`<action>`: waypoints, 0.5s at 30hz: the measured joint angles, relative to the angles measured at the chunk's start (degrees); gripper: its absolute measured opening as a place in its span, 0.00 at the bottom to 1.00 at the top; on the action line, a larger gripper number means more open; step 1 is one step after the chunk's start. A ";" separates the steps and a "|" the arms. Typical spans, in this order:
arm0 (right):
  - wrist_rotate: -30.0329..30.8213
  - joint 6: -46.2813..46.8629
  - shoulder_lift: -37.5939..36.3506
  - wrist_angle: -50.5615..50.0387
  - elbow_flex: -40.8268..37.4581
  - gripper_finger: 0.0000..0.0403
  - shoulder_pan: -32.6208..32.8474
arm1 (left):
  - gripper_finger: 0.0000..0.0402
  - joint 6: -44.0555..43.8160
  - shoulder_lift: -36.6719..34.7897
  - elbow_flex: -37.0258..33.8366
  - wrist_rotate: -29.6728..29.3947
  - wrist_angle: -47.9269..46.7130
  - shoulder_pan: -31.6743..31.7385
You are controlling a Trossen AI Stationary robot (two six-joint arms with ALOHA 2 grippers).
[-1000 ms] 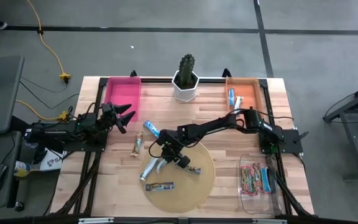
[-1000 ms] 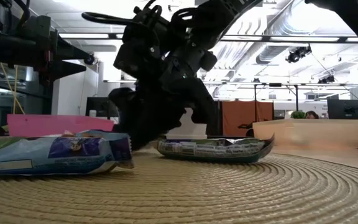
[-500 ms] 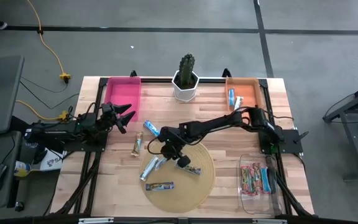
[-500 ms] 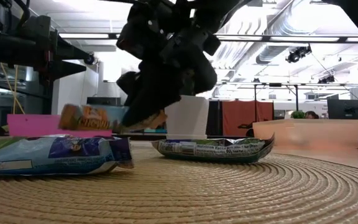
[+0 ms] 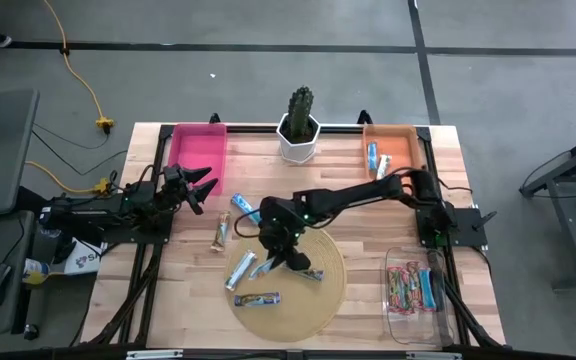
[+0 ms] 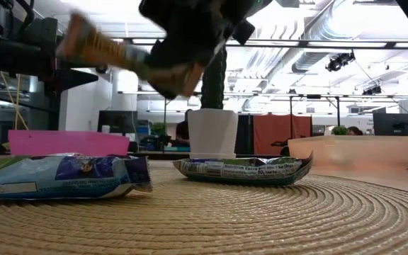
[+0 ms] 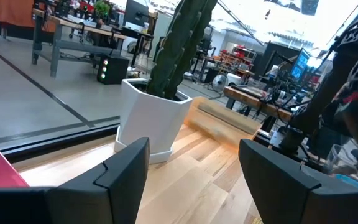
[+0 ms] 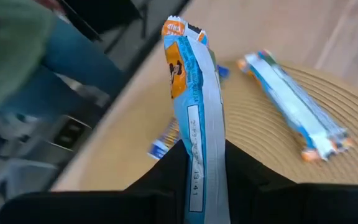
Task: Pick and place Granola Bars by type
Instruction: Put the yellow granola bar into the orange bin
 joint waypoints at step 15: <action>-12.93 22.87 -11.35 0.63 0.07 0.15 1.08 | 0.61 -0.01 0.00 0.01 -0.02 -0.01 0.01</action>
